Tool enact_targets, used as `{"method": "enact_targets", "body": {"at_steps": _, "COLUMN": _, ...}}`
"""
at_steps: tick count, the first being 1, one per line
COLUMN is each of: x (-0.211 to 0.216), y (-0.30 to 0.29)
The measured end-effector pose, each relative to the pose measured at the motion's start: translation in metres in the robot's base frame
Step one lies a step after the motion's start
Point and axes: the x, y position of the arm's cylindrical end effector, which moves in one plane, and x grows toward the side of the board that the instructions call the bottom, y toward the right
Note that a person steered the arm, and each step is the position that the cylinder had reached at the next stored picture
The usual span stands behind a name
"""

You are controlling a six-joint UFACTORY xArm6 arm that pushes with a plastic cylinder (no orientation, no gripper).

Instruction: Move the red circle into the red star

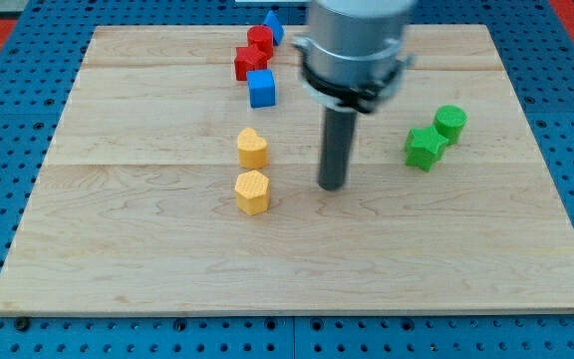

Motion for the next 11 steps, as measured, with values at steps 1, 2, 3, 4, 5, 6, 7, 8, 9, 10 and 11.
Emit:
{"method": "enact_targets", "body": {"at_steps": 1, "x": -0.076, "y": 0.009}}
{"method": "enact_targets", "body": {"at_steps": 2, "x": -0.13, "y": 0.009}}
{"method": "enact_targets", "body": {"at_steps": 3, "x": -0.165, "y": 0.009}}
{"method": "enact_targets", "body": {"at_steps": 4, "x": -0.2, "y": 0.009}}
{"method": "enact_targets", "body": {"at_steps": 5, "x": -0.229, "y": 0.009}}
{"method": "enact_targets", "body": {"at_steps": 6, "x": -0.244, "y": 0.009}}
{"method": "enact_targets", "body": {"at_steps": 7, "x": -0.244, "y": -0.013}}
{"method": "enact_targets", "body": {"at_steps": 8, "x": -0.244, "y": -0.036}}
{"method": "enact_targets", "body": {"at_steps": 9, "x": -0.244, "y": -0.038}}
{"method": "enact_targets", "body": {"at_steps": 10, "x": -0.24, "y": -0.052}}
{"method": "enact_targets", "body": {"at_steps": 11, "x": -0.239, "y": -0.065}}
